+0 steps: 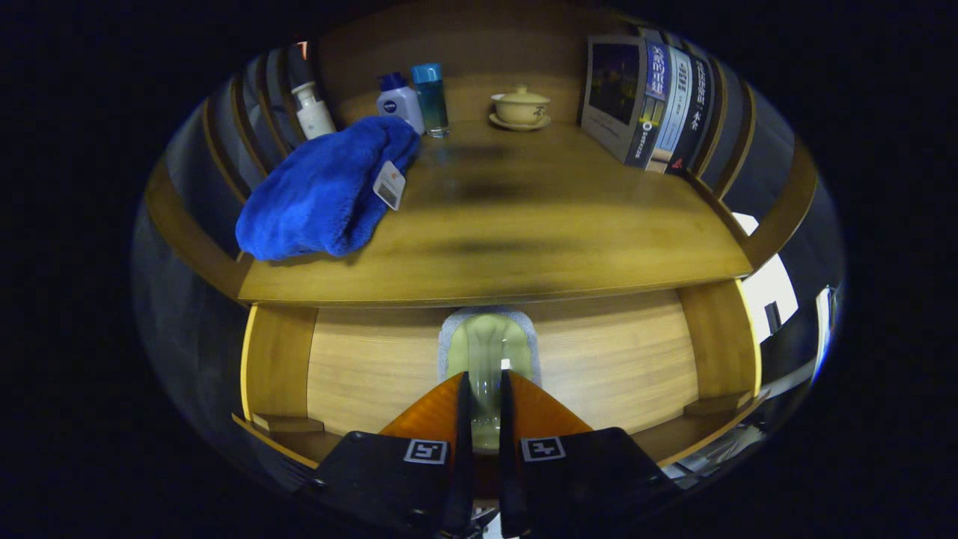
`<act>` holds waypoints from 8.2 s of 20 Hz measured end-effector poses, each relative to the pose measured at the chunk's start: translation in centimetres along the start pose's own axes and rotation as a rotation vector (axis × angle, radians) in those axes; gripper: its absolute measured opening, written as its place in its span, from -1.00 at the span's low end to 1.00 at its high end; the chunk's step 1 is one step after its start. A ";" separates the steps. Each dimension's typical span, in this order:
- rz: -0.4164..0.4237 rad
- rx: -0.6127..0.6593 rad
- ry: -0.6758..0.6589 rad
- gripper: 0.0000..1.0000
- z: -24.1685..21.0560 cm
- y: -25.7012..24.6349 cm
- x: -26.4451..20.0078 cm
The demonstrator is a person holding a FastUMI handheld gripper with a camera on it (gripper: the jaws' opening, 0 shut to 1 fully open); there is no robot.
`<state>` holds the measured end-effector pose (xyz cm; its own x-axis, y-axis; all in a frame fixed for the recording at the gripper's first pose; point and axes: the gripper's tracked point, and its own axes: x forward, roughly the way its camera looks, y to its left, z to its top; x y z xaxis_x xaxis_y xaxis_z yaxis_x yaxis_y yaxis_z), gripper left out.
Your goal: Pull open the drawer, take out the items inside it, and place them on the countertop above the cabinet.
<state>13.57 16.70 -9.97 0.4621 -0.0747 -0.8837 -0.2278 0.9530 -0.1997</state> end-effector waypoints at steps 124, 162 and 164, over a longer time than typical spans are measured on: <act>-0.027 0.067 -0.660 0.97 -4.8 -1.1 -0.9; -0.099 0.014 -0.880 0.96 7.2 -4.9 -2.9; -0.055 0.001 -0.869 0.96 8.1 -4.6 -2.3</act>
<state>20.47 14.86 -3.55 0.9629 0.1299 -0.2365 -0.1858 0.9548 -0.2320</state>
